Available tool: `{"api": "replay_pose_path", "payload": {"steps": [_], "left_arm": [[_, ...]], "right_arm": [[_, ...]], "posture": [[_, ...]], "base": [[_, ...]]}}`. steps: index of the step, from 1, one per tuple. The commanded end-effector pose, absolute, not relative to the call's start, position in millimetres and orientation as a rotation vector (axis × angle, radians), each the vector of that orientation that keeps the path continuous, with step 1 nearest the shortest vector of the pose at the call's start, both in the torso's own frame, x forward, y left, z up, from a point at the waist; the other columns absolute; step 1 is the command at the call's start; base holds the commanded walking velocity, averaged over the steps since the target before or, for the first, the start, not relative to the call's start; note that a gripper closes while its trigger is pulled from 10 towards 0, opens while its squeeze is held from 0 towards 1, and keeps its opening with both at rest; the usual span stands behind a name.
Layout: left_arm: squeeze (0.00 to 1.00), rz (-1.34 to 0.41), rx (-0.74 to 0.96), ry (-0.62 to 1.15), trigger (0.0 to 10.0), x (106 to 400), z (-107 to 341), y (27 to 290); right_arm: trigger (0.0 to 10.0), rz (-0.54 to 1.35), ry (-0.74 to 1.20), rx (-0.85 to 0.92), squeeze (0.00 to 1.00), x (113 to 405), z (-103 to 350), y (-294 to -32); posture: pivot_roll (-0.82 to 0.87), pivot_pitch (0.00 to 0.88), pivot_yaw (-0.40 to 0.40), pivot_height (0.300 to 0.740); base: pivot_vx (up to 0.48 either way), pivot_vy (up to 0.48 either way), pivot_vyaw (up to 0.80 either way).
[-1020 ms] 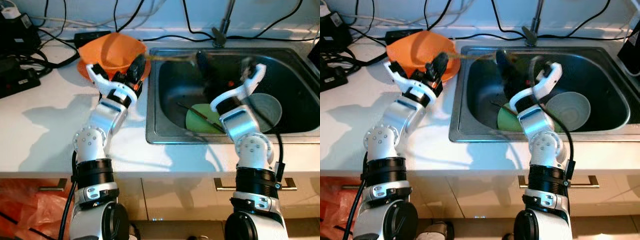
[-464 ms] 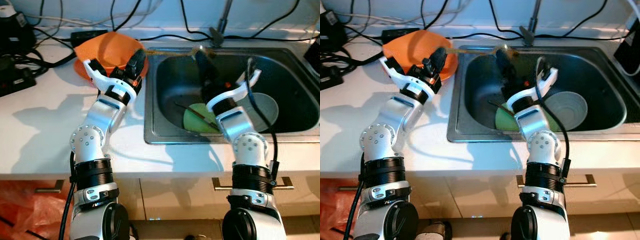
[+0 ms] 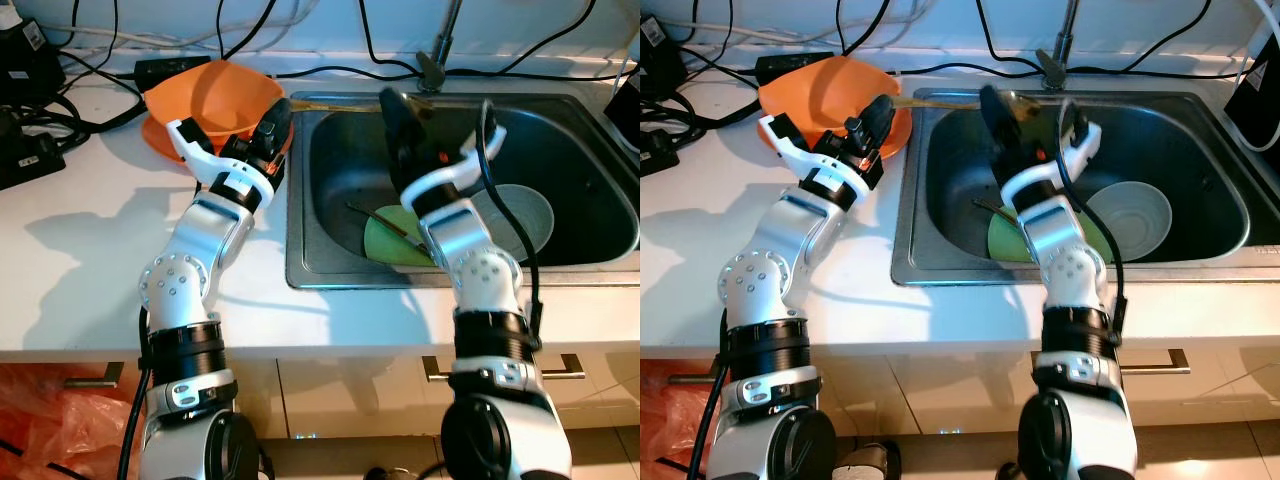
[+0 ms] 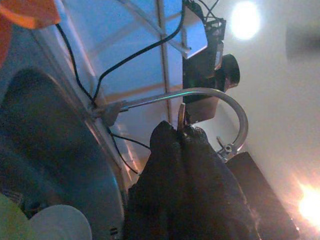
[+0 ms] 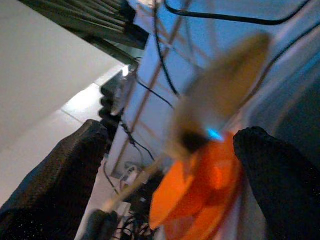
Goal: Kitchen organization
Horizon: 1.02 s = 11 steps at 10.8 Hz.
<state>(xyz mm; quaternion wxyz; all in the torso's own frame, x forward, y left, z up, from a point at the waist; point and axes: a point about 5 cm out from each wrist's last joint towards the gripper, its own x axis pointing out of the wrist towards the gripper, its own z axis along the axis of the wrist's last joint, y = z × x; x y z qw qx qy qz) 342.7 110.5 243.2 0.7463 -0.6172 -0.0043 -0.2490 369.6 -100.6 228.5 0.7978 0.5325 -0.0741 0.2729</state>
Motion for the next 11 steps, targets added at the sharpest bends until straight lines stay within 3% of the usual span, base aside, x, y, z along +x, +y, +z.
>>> {"api": "replay_pose_path", "payload": {"steps": [1,2,3,11], "left_arm": [[0.0,-0.568,-1.393,0.028,0.0,337.7,238.9,94.7],[0.0,-0.567,-1.393,0.029,0.0,337.8,238.5,94.7],[0.0,-0.567,-1.393,0.027,0.0,338.0,238.6,94.7],[0.0,-0.55,-1.385,0.018,0.0,341.6,238.7,96.7]], "right_arm": [[10.0,0.595,-0.187,1.149,0.0,371.5,235.2,-100.5],[2.6,0.595,-0.208,1.155,0.0,373.2,238.6,-102.0],[0.0,0.6,-0.222,1.159,0.0,373.6,241.2,-102.7],[0.0,0.568,-0.239,1.17,0.0,372.1,239.3,-108.5]], "posture": [[0.06,0.129,-0.02,0.74],[0.05,0.128,-0.02,0.74],[0.05,0.127,-0.02,0.74],[0.05,0.122,-0.018,0.74]], "base": [[0.0,0.0,0.0],[0.0,0.0,0.0],[0.0,0.0,0.0],[0.0,0.0,0.0]]}}
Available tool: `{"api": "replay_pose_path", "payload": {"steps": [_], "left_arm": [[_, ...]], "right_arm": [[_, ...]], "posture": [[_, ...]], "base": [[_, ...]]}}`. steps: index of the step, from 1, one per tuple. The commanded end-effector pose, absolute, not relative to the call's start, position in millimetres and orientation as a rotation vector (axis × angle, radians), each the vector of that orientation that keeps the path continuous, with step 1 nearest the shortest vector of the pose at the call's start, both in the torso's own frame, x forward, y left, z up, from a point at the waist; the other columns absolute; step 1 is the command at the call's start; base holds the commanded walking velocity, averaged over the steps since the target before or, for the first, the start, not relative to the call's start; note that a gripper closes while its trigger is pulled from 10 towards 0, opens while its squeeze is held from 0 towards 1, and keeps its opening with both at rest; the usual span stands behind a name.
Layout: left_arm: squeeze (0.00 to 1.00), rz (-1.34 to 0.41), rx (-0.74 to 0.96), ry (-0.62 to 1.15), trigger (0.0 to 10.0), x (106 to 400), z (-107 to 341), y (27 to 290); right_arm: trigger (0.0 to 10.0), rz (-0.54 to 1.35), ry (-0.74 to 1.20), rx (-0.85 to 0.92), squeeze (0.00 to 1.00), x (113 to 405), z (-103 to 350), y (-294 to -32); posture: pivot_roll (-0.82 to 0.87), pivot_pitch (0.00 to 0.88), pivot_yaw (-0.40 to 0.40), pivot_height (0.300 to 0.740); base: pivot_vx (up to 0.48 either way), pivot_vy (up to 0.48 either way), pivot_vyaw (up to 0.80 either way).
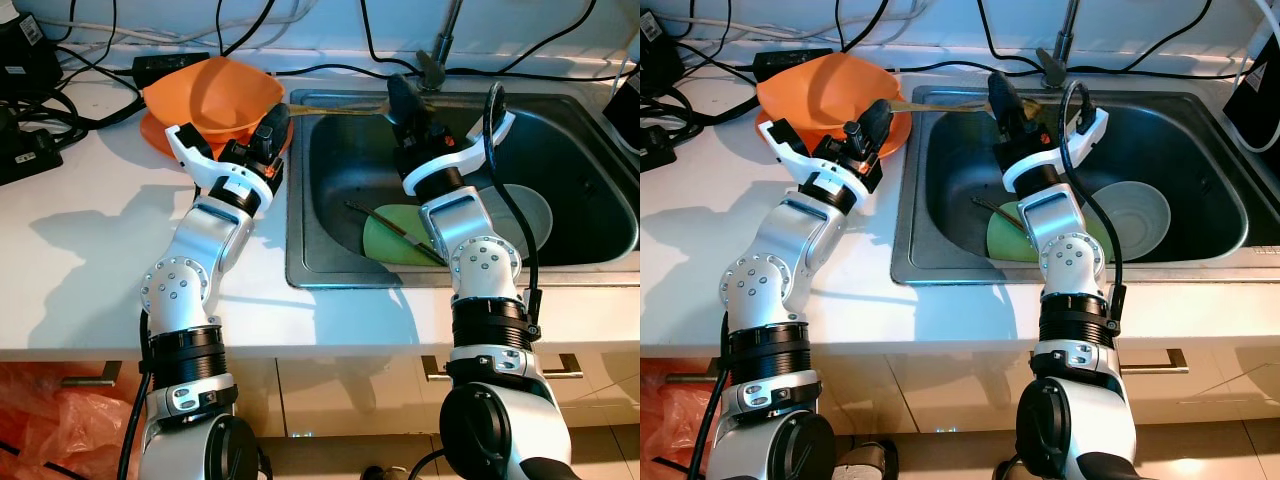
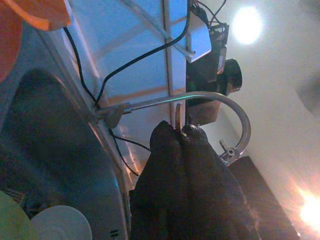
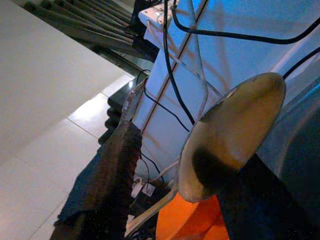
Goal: Kitchen organization
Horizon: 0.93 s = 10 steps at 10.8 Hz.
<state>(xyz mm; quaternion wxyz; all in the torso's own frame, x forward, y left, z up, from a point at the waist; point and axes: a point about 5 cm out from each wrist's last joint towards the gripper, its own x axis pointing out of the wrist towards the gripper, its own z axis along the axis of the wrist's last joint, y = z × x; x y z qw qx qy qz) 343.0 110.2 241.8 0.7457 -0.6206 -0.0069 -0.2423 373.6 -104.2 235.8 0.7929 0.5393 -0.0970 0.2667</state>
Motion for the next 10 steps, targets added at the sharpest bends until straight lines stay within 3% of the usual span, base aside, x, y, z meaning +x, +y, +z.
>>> {"api": "replay_pose_path", "payload": {"steps": [1,10], "left_arm": [[0.0,-0.55,-1.384,0.016,0.0,342.1,239.2,96.9],[0.0,-0.55,-1.358,0.017,0.0,342.3,237.7,96.7]], "right_arm": [[0.0,0.563,-0.241,1.17,0.0,372.4,239.1,-109.0],[0.0,0.533,-0.244,1.169,0.0,372.3,235.9,-116.1]], "posture": [[0.05,0.12,-0.017,0.74],[0.05,0.11,-0.015,0.74]], "base": [[0.0,0.0,0.0],[0.0,0.0,0.0]]}}
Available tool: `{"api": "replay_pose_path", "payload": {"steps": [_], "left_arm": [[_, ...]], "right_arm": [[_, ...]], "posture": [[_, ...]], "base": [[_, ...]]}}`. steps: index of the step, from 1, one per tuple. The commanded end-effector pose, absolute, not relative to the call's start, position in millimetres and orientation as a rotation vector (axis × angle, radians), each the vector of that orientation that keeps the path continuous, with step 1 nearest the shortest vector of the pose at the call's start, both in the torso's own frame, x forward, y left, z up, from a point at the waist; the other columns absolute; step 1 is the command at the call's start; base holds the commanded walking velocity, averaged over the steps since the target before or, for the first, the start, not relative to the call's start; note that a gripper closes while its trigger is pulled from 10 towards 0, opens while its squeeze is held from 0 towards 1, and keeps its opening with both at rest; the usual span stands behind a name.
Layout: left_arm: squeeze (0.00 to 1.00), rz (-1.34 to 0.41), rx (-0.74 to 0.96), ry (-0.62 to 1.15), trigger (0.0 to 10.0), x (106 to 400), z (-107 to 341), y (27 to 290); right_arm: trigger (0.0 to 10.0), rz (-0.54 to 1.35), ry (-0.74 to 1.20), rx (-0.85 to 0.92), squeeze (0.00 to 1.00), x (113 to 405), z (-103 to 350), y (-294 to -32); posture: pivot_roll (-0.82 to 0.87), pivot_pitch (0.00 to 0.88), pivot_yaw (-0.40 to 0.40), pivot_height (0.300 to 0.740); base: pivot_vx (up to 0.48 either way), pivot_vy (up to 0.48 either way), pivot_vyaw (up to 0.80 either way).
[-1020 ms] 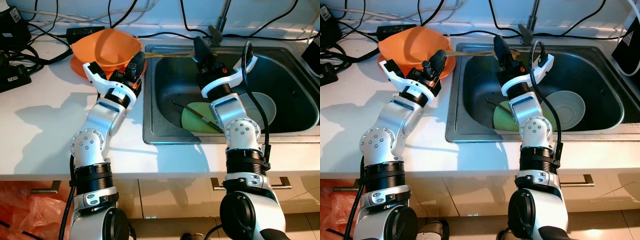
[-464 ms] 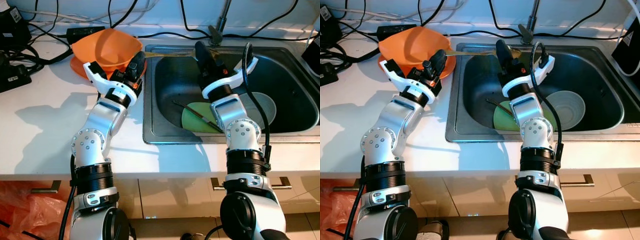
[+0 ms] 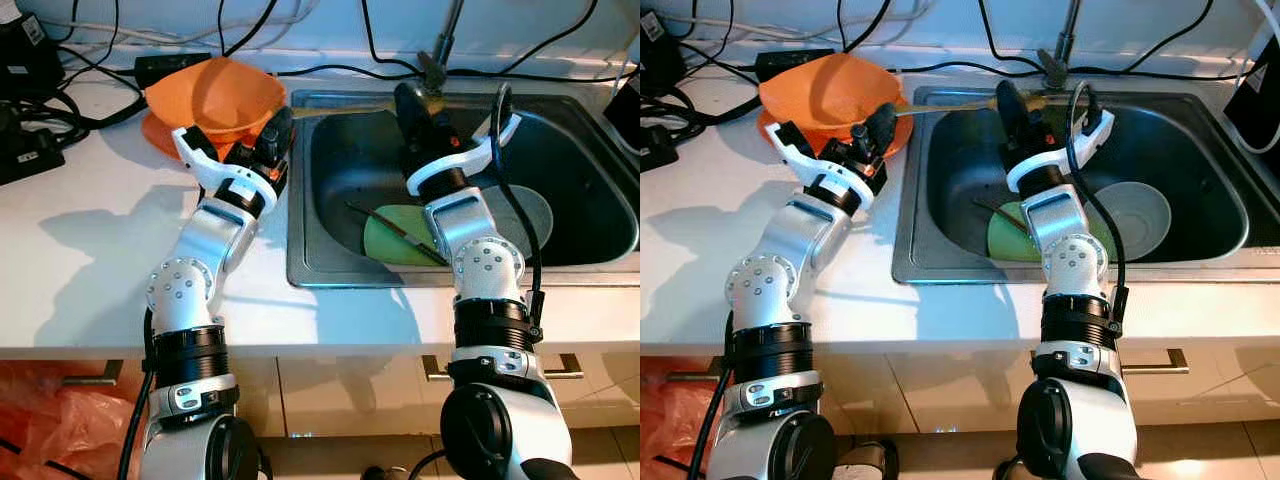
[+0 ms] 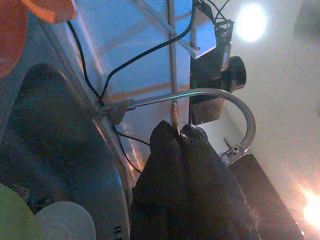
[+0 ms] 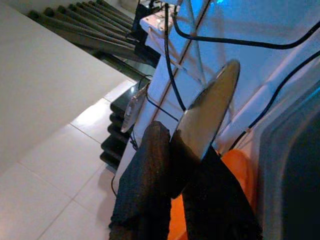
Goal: Kitchen organization
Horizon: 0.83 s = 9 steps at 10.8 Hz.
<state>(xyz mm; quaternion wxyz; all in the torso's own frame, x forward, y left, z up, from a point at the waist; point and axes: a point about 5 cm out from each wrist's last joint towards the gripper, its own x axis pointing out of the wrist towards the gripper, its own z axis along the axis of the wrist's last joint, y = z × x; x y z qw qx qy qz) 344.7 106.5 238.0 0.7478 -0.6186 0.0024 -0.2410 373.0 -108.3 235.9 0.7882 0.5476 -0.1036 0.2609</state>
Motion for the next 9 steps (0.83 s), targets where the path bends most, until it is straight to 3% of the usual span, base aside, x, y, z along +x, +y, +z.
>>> {"api": "replay_pose_path", "payload": {"steps": [1,2,6,9], "left_arm": [[0.0,-0.545,-1.344,0.024,0.0,342.8,236.4,96.5],[1.0,-0.538,-1.233,0.077,10.0,342.1,227.8,92.1],[1.0,-0.568,-1.043,0.081,10.0,336.8,223.0,85.6],[1.0,-0.565,-0.944,0.096,10.0,337.1,220.7,86.3]], "right_arm": [[0.0,0.526,-0.242,1.167,0.0,372.7,235.3,-116.4],[0.0,0.484,-0.234,1.143,0.0,374.3,232.4,-118.4],[0.0,0.375,-0.209,1.083,0.0,375.6,218.9,-132.9],[0.0,0.157,-0.212,0.977,0.0,382.6,210.7,-157.6]], "posture": [[0.05,0.11,-0.015,0.74],[0.05,0.112,-0.016,0.74],[0.06,0.115,-0.014,0.74],[0.06,0.117,0.001,0.74]], "base": [[0.0,0.0,0.0],[0.0,0.0,0.0],[0.0,0.0,0.0],[0.0,0.0,0.0]]}}
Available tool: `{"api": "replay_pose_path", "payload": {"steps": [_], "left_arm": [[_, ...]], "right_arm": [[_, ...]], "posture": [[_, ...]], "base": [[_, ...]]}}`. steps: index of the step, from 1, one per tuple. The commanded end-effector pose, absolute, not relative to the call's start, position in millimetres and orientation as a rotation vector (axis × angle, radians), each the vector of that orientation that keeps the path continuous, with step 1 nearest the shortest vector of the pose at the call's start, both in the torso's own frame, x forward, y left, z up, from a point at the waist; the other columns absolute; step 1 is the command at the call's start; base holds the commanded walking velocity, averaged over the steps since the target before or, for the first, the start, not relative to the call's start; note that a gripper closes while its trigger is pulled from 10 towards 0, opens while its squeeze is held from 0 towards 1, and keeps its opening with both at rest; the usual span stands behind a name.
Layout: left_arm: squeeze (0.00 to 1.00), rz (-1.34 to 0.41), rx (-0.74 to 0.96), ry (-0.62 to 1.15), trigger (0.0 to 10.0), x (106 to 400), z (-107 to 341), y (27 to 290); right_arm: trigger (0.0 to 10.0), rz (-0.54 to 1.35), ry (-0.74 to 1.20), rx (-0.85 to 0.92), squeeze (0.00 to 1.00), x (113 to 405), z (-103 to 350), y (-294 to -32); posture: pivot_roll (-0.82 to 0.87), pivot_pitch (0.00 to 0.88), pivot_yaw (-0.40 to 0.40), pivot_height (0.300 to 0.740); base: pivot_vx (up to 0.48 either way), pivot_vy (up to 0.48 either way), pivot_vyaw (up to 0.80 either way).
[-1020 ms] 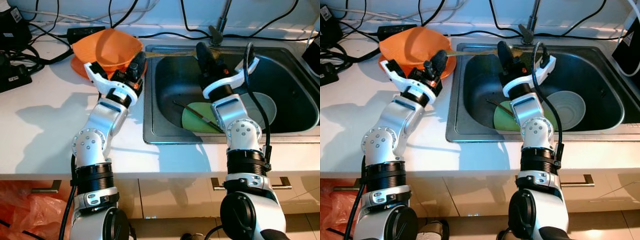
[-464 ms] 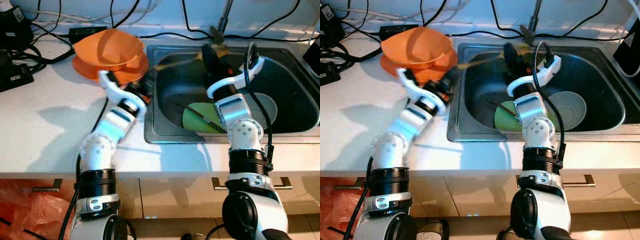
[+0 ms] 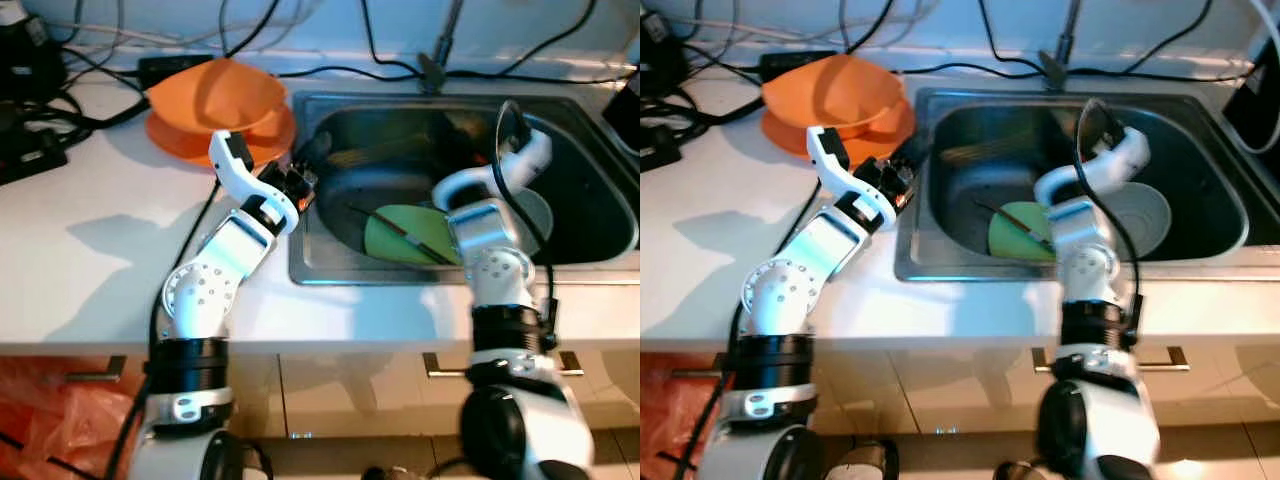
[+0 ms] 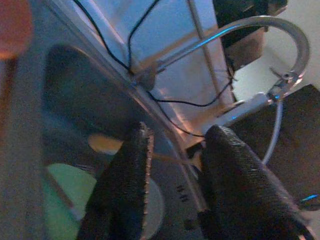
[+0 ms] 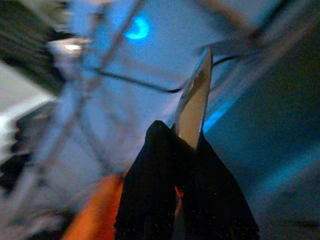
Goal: Kitchen organization
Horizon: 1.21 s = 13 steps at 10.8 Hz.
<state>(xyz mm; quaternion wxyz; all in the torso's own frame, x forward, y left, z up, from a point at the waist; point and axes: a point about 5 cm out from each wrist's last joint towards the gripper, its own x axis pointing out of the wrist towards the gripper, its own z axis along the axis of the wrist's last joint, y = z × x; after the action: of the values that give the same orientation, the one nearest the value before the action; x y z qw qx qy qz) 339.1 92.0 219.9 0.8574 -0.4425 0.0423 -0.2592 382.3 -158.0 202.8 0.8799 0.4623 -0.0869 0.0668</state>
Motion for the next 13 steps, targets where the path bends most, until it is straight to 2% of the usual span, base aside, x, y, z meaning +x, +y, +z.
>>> {"api": "replay_pose_path", "payload": {"steps": [1,2,4,6,7,9,10,11,12,13], "left_arm": [[1.0,-0.576,-0.82,0.104,10.0,335.2,217.6,86.2],[1.0,-0.598,-0.636,0.107,10.0,333.8,212.4,86.5],[1.0,-0.611,-0.379,0.115,10.0,334.4,201.9,90.0],[1.0,-0.633,-0.279,0.124,10.0,333.4,198.5,90.6],[1.0,-0.641,-0.19,0.137,10.0,332.0,191.8,91.7],[1.0,-0.651,-0.159,0.145,10.0,330.8,189.1,92.3],[1.0,-0.649,-0.135,0.145,10.0,331.1,188.1,92.6],[1.0,-0.651,-0.126,0.143,10.0,331.6,188.1,92.6],[1.0,-0.652,-0.118,0.14,10.0,332.1,187.8,92.7],[1.0,-0.65,-0.105,0.141,10.0,332.7,187.2,93.1]], "right_arm": [[0.0,0.065,-0.175,0.924,0.0,384.4,201.4,-166.9],[0.0,-0.014,-0.123,0.831,0.0,384.6,188.8,-173.0],[0.0,-0.106,-0.021,0.698,0.0,383.5,166.0,-175.5],[0.0,-0.117,0.038,0.628,0.0,383.3,153.9,-171.3],[0.0,-0.114,0.091,0.513,0.0,383.6,145.1,-169.5],[0.0,-0.128,0.087,0.419,0.0,384.0,144.4,-172.7],[0.0,-0.126,0.102,0.315,0.0,383.5,141.7,-171.8],[0.0,-0.113,0.111,0.307,0.0,383.4,140.0,-169.4],[2.5,-0.099,0.118,0.282,0.0,383.5,138.4,-166.9],[8.7,-0.085,0.127,0.255,1.0,383.2,136.5,-164.7]], "posture": [[0.06,0.116,0.002,0.74],[0.07,0.117,0.003,0.74],[0.07,0.12,0.009,0.74],[0.07,0.121,0.012,0.74],[0.07,0.123,0.016,0.74],[0.07,0.124,0.018,0.74],[0.07,0.124,0.02,0.74],[0.07,0.127,0.023,0.74],[0.07,0.127,0.026,0.74],[0.07,0.127,0.028,0.74]], "base": [[0.0,0.0,0.0],[0.0,0.0,0.0],[0.0,0.0,0.0],[0.0,0.0,0.0],[0.0,0.0,0.0],[0.0,0.0,0.0],[0.0,0.0,0.0],[0.0,0.0,0.0],[0.0,0.0,0.0],[0.0,0.0,0.0]]}}
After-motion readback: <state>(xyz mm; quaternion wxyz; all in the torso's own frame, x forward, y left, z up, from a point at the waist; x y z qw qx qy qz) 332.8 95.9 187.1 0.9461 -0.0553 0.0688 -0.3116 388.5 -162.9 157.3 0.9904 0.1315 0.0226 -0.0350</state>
